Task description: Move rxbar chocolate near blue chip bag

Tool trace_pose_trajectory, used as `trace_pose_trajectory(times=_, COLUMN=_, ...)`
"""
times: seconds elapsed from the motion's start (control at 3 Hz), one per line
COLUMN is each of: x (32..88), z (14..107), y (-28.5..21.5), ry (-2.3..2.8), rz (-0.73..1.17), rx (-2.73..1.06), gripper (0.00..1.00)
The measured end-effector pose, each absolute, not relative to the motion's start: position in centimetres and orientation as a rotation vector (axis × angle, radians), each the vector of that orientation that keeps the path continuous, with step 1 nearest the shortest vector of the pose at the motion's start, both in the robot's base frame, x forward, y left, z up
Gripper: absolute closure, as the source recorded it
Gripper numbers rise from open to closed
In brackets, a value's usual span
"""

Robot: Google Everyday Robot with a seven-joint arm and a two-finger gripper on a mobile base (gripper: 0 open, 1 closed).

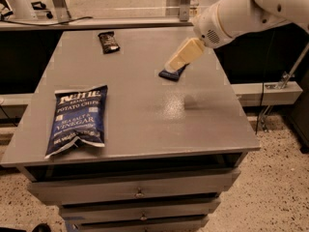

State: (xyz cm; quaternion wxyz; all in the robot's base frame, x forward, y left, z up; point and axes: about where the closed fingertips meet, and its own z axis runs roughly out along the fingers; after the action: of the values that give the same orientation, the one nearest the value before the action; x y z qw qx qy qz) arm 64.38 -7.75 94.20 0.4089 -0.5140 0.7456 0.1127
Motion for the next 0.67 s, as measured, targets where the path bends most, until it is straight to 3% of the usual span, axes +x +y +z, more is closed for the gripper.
trace_pose_trajectory(times=0.67, x=65.6, z=93.3, y=-5.7, ry=1.835, rz=0.334, rx=-1.273, gripper=0.0)
